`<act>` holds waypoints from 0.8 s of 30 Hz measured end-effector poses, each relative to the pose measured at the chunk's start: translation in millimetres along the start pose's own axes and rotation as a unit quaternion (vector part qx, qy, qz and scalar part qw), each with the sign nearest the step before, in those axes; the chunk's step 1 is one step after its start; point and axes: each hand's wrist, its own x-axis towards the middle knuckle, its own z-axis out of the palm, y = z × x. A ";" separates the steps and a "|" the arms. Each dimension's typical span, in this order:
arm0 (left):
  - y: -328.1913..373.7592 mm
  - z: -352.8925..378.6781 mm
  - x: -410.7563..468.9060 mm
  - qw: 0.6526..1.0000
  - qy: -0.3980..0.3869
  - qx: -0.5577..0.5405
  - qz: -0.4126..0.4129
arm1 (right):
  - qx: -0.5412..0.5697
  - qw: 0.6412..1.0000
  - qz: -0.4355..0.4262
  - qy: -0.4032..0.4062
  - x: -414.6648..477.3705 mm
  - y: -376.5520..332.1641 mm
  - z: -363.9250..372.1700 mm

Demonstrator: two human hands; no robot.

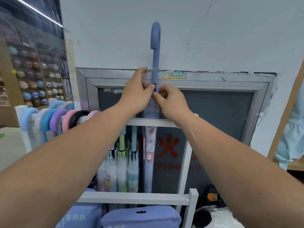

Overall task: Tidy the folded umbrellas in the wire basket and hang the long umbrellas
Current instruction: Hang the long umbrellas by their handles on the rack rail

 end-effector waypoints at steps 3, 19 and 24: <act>-4.9 -0.7 -3.3 1.000 0.003 -0.004 -0.029 | -0.036 0.999 -0.002 -0.022 -8.1 7.3 0.9; -31.3 -6.9 -8.9 0.987 -0.081 0.125 -0.055 | -0.160 0.971 -0.002 -0.175 -13.4 5.4 -8.2; -31.3 -6.3 -7.4 0.975 -0.154 0.148 -0.063 | 0.078 0.995 0.064 -0.021 -2.8 -25.0 -25.9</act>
